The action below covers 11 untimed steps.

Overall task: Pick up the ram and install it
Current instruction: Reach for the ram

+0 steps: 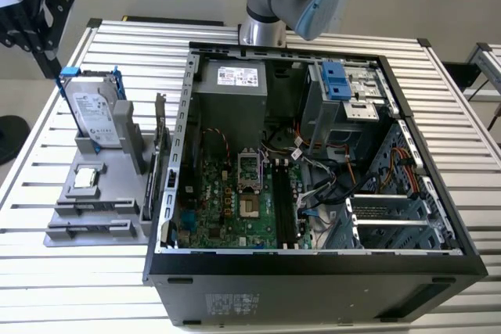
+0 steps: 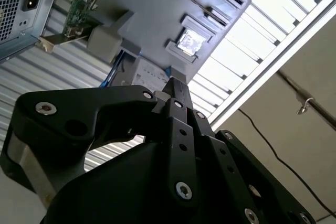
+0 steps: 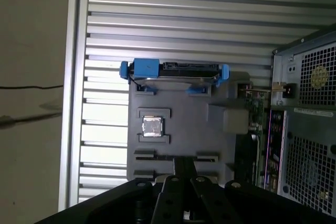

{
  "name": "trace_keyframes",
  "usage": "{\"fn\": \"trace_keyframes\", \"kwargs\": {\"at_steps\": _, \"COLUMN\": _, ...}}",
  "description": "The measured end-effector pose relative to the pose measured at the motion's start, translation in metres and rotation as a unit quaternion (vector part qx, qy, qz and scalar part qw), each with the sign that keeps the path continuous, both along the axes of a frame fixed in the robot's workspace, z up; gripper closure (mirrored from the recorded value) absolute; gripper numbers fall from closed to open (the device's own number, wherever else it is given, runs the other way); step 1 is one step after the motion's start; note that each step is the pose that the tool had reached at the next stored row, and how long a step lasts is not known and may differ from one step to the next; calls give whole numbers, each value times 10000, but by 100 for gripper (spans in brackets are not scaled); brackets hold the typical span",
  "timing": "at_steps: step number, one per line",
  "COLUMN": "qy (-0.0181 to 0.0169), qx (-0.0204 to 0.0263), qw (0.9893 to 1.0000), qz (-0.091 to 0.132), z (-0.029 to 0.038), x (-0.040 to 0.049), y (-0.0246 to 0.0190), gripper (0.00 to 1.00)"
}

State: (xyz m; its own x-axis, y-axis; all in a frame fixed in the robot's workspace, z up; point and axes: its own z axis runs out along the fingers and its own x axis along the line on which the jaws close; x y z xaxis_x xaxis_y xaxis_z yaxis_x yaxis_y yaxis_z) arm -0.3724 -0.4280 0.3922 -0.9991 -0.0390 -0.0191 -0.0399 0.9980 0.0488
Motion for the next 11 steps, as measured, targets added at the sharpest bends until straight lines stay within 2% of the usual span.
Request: {"fn": "trace_keyframes", "kwargs": {"at_steps": 11, "qy": 1, "qx": -1, "qw": 10000, "qz": 0, "z": 1, "x": 1, "y": -46, "gripper": 100}}
